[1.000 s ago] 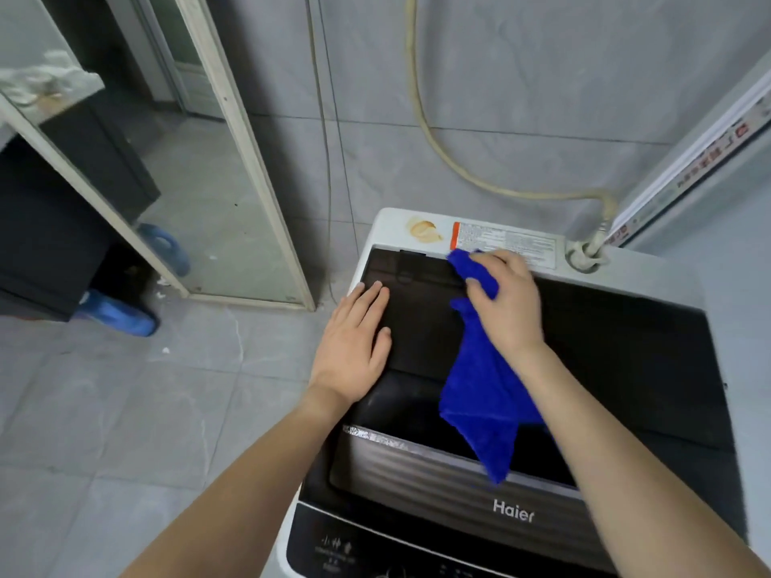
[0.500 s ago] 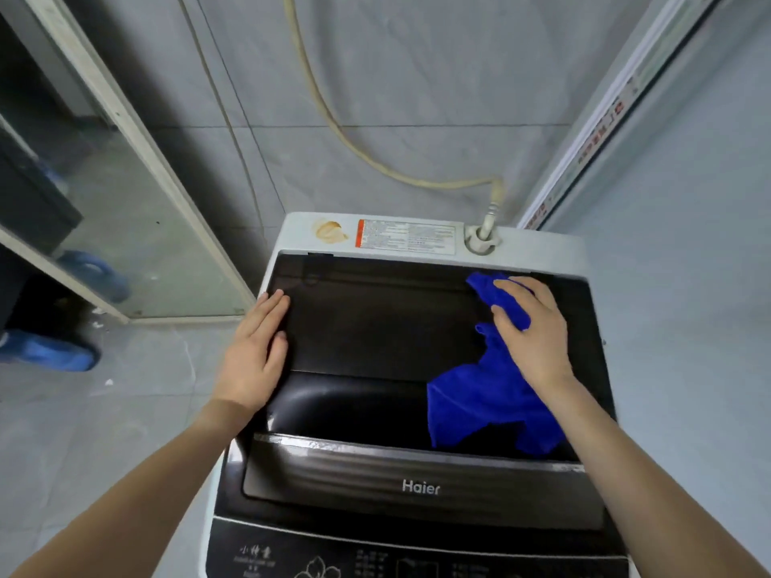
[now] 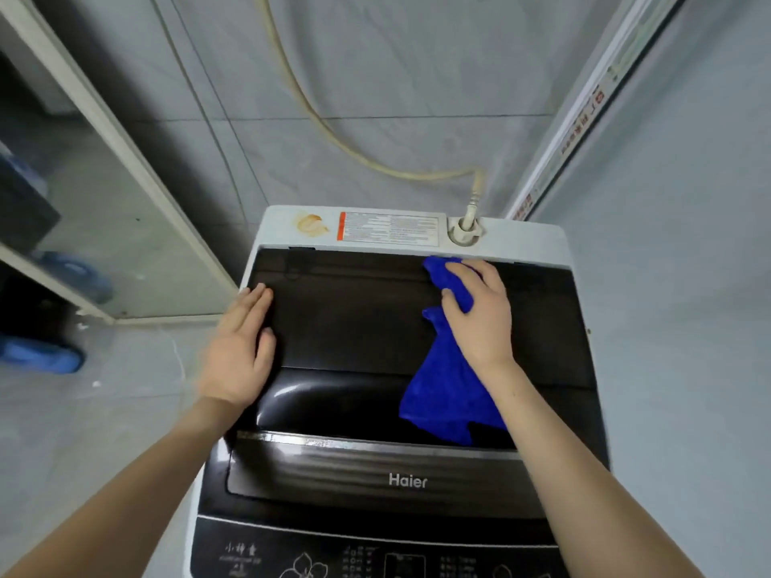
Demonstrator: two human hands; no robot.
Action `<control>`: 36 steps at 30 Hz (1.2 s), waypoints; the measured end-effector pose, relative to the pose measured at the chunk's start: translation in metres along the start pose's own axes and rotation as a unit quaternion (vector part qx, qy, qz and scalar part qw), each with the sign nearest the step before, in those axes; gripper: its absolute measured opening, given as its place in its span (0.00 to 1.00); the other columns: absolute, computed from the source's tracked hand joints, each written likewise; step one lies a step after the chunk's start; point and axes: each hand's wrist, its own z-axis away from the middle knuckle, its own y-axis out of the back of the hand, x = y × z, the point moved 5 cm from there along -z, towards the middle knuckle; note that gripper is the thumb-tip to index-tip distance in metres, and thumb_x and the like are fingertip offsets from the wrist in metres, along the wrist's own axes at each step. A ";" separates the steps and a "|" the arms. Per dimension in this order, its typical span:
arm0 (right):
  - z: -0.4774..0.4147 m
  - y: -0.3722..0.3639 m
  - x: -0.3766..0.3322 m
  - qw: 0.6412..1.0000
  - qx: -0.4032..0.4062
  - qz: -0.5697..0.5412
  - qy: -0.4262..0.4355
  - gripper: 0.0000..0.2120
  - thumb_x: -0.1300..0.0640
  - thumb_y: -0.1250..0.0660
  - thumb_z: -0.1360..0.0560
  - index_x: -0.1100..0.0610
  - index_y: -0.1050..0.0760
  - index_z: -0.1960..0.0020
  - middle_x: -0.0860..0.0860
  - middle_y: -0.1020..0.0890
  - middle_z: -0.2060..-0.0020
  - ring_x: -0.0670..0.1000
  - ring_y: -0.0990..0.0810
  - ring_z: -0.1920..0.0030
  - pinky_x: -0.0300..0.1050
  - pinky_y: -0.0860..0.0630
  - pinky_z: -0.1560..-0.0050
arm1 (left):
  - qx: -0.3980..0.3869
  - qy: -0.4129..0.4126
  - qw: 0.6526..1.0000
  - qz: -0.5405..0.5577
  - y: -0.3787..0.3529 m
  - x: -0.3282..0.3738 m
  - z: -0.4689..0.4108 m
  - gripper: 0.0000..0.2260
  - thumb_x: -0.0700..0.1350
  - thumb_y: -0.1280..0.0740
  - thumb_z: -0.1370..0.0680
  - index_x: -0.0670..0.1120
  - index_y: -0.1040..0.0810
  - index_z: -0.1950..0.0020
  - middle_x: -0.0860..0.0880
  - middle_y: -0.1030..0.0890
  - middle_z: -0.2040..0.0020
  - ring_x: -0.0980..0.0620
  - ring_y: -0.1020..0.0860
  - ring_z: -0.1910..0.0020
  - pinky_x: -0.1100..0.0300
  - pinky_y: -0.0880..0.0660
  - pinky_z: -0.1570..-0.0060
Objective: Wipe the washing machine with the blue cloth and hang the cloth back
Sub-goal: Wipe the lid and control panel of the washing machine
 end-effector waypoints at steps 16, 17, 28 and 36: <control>-0.116 -0.099 -0.079 0.995 -0.049 0.018 0.083 0.16 0.60 0.36 0.22 0.55 0.24 0.35 0.50 0.26 0.39 0.49 0.25 0.41 0.35 0.32 0.42 | 0.000 -0.025 0.999 0.037 -0.004 -0.006 -0.040 0.24 0.46 0.44 0.22 0.43 0.29 0.26 0.48 0.30 0.26 0.50 0.38 0.24 0.55 0.45 0.24; -0.115 -0.104 -0.084 0.992 -0.077 0.019 0.099 0.16 0.60 0.35 0.22 0.55 0.24 0.34 0.50 0.26 0.39 0.48 0.26 0.40 0.34 0.33 0.41 | 0.001 -0.020 0.999 0.045 -0.004 -0.007 -0.039 0.24 0.44 0.43 0.22 0.43 0.30 0.26 0.48 0.30 0.26 0.51 0.39 0.24 0.55 0.45 0.23; -0.119 -0.093 -0.062 0.994 -0.061 0.018 0.089 0.17 0.60 0.35 0.22 0.54 0.24 0.34 0.49 0.26 0.39 0.49 0.25 0.41 0.37 0.32 0.40 | 0.001 -0.013 0.998 0.054 -0.011 -0.015 -0.040 0.26 0.49 0.47 0.23 0.45 0.30 0.26 0.50 0.32 0.25 0.54 0.40 0.23 0.57 0.46 0.23; -0.081 -0.101 -0.082 0.967 -0.178 -0.024 0.180 0.17 0.61 0.34 0.23 0.51 0.23 0.35 0.44 0.27 0.38 0.41 0.29 0.38 0.25 0.39 0.38 | 0.000 -0.012 0.999 0.047 -0.008 -0.010 -0.037 0.24 0.41 0.42 0.22 0.44 0.31 0.25 0.48 0.32 0.24 0.51 0.40 0.23 0.59 0.49 0.23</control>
